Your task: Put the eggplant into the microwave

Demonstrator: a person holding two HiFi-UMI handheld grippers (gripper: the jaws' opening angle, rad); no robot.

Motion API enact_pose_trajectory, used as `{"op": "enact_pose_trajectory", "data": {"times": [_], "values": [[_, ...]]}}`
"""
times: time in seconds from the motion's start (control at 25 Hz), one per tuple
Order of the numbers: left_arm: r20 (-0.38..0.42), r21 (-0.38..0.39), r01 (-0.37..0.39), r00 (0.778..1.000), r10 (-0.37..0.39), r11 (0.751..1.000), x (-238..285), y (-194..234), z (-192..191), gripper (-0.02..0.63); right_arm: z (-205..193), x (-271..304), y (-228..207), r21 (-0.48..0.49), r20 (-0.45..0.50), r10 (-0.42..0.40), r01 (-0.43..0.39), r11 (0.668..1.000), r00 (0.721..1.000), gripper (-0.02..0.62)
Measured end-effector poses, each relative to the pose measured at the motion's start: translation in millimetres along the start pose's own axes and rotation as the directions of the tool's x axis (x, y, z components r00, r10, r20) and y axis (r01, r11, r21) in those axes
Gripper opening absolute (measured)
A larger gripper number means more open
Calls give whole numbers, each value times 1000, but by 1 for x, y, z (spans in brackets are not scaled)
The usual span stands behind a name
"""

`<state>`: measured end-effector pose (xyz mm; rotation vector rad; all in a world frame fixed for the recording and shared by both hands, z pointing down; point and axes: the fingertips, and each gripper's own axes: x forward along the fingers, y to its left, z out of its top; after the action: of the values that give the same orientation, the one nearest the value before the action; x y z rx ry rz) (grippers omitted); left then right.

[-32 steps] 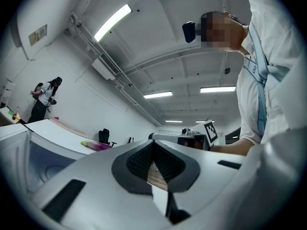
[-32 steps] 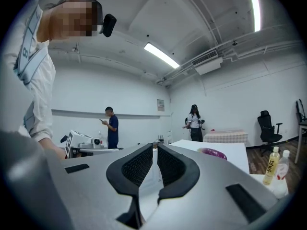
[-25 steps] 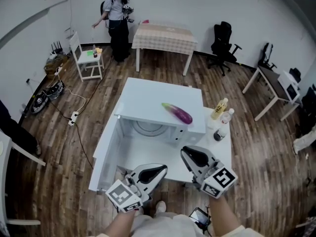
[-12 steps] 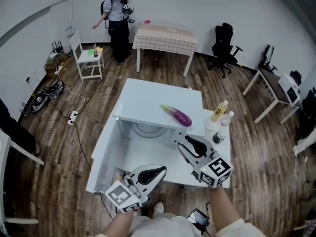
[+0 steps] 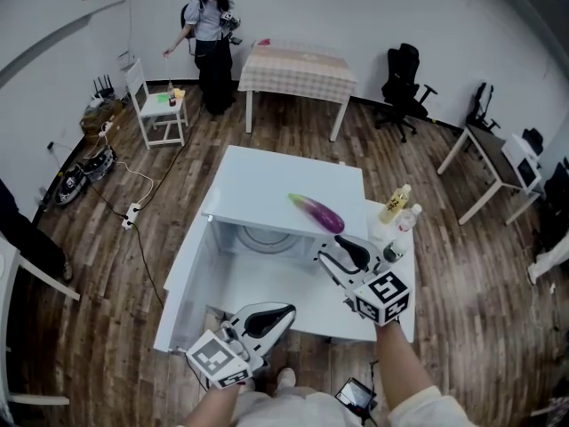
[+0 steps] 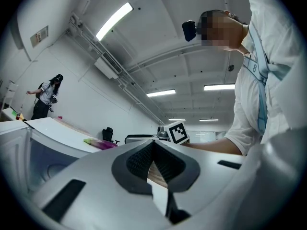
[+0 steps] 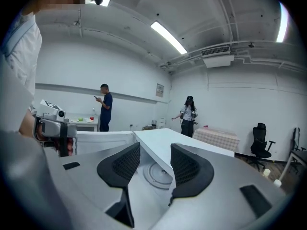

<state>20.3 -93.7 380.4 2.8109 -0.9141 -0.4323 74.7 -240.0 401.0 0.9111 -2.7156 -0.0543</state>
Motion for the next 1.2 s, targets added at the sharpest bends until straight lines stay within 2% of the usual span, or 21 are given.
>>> {"op": "enact_pose_trajectory", "data": {"times": [0.32,0.64,0.84,1.0,1.2], "values": [[-4,-3,-13,1000,13,1000,-1,3,-4,0,-9,12,-15,-18,-33,-21,20,1000,999,236],[-10,-10,-12,1000,12,1000,2,7,-7,0,-19,25,-42,-45,-81,-78,74,996,994,239],[-18,-12,-18,1000,17,1000,2,11,-8,0,-27,32,-55,-96,-130,-111,99,990,985,239],[-21,-15,-24,1000,23,1000,3,14,-8,0,-28,39,-63,-138,-154,-121,100,985,981,244],[-28,-15,-26,999,26,1000,4,17,-11,0,-36,44,-72,-143,-181,-123,98,985,976,249]]}}
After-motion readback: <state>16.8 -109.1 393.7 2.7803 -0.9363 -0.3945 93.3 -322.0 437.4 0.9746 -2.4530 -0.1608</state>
